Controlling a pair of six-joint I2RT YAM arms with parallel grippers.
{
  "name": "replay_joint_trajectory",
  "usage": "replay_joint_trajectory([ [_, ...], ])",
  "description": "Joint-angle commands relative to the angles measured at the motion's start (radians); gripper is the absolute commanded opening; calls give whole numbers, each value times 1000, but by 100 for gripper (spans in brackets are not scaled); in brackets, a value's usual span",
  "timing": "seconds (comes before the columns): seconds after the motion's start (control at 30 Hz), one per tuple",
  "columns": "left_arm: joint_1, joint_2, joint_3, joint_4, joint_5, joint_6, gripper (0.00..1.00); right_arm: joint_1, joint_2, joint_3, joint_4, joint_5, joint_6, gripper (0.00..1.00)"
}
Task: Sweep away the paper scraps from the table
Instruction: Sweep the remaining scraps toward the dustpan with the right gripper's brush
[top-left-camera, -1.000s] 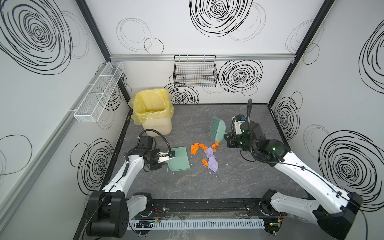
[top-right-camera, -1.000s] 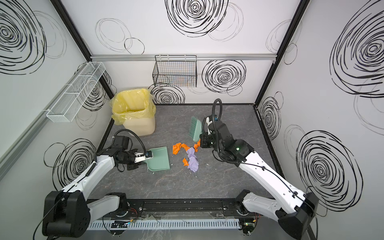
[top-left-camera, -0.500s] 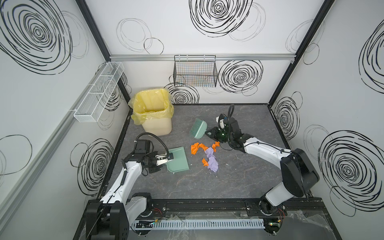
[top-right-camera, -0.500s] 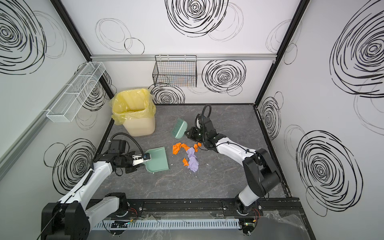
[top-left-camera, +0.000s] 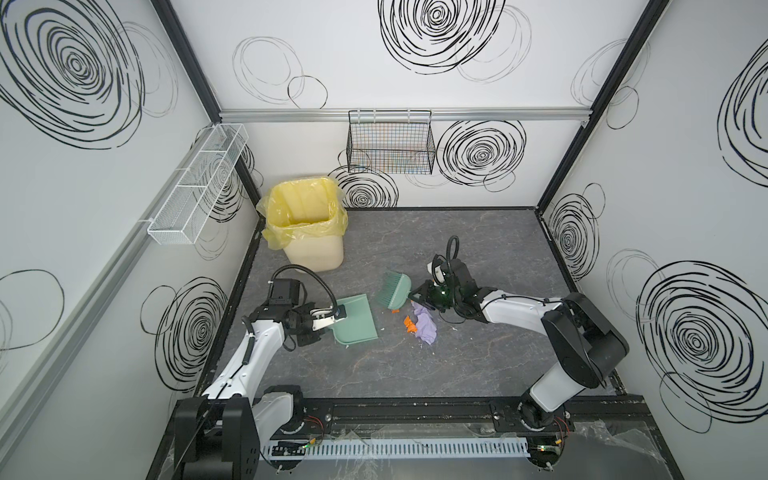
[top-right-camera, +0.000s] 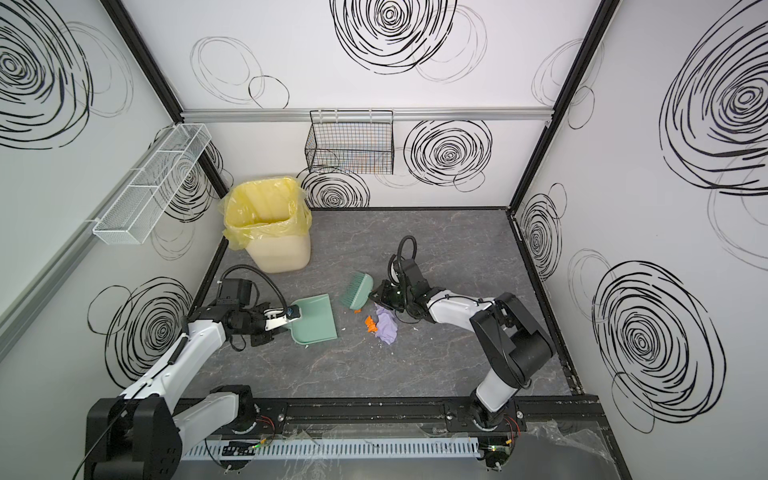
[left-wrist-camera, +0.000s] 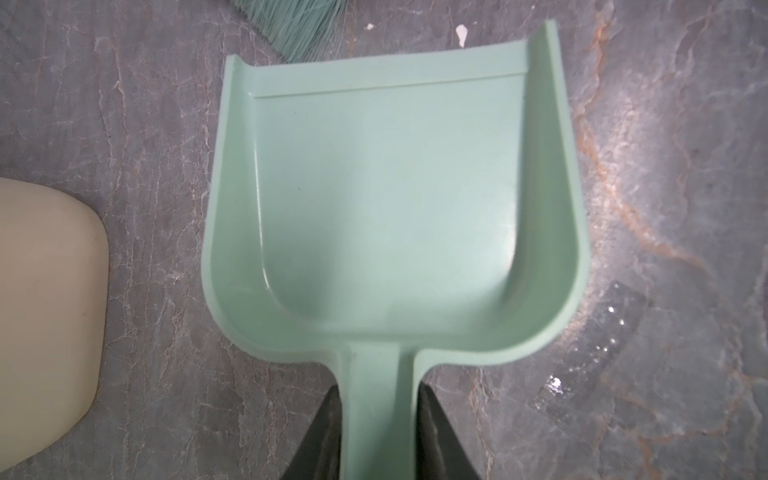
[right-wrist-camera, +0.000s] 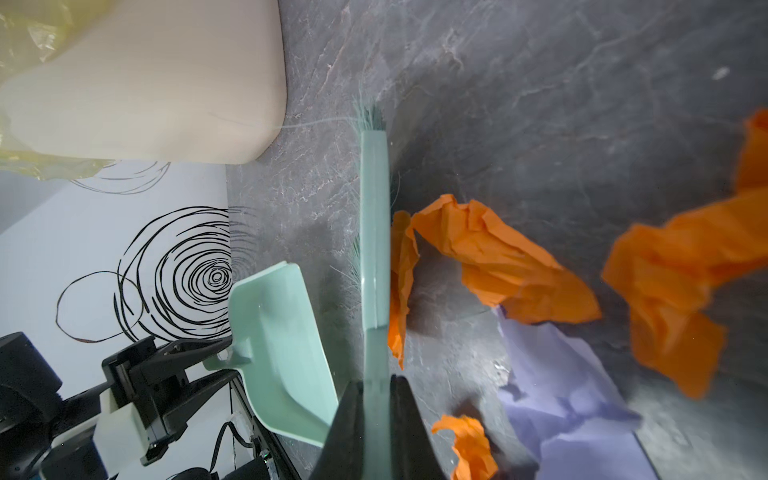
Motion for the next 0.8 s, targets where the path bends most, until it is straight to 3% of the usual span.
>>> replay_joint_trajectory([
  [0.0, -3, 17, 10, 17, 24, 14, 0, -11, -99, -53, -38, 14, -20, 0],
  [0.3, -103, 69, 23, 69, -18, -38, 0, -11, -380, -71, -253, 23, -87, 0],
  [0.4, -152, 93, 43, 78, -35, -65, 0, -12, -467, 1, -389, 110, -173, 0],
  [0.5, -189, 108, 54, 89, -46, -96, 0, -9, -524, 93, -563, 315, -273, 0],
  [0.57, -210, 117, 52, 107, -60, -116, 0, -11, -515, 174, -706, 514, -350, 0],
  [0.67, -234, 139, 55, 134, -86, -140, 0, -11, -432, 282, -882, 793, -412, 0],
  [0.77, -245, 172, 78, 138, -100, -158, 0, -11, -323, 350, -974, 962, -442, 0],
])
